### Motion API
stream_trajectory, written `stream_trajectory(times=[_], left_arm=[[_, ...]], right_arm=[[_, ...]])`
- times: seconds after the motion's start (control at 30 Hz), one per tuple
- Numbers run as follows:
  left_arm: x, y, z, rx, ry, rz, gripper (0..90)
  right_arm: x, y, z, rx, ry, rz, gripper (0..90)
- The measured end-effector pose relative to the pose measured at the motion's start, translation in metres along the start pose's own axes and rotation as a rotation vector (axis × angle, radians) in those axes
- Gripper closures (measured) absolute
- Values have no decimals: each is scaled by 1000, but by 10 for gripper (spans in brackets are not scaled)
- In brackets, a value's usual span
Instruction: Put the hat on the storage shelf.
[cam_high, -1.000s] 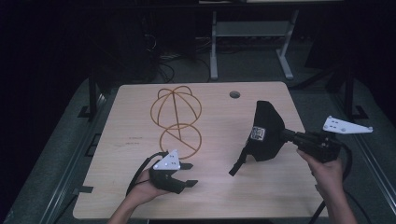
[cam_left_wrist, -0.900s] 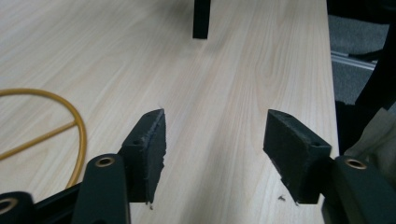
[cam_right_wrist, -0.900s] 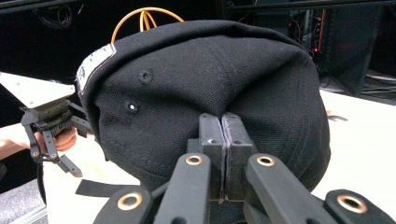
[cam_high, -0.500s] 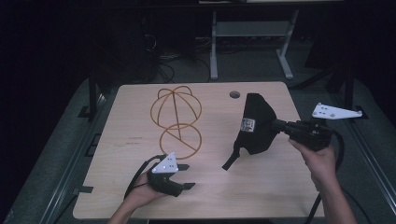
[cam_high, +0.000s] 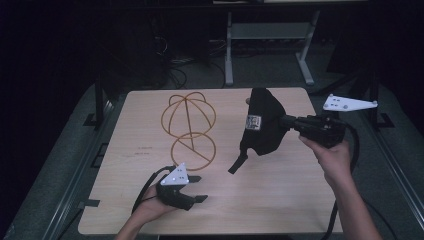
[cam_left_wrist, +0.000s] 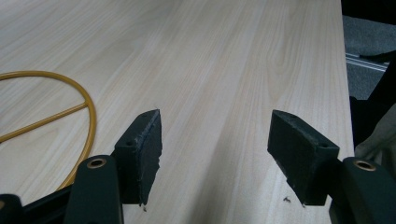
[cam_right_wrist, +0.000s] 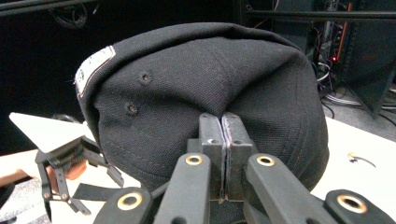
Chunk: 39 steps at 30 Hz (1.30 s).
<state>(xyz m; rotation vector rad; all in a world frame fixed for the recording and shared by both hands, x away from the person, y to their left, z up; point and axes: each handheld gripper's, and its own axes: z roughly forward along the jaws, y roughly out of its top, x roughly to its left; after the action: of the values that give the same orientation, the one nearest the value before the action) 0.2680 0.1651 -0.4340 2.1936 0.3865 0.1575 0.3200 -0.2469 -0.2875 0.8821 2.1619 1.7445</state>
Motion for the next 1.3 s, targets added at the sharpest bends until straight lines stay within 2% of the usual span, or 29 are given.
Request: stream_trajectory(times=[0.1,0.3,0.73,1.23,1.3], left_arm=[[1,-1,1,-1,2,-13,335],[2,-1,1,-4,3,-14,335],[5,-3,0,2,14,-14,331],[4,-3,2,1,5,-23,330],[4,-3,1,11,8,-13,331]], right_arm=[[1,6,3,-2,4,1,892],[3,16,10,4,10,-12,892],[16,53,33,24,30,-61,892],[33,88,74,46,79,-96,892],[36,93,78,50,82,-102,892]])
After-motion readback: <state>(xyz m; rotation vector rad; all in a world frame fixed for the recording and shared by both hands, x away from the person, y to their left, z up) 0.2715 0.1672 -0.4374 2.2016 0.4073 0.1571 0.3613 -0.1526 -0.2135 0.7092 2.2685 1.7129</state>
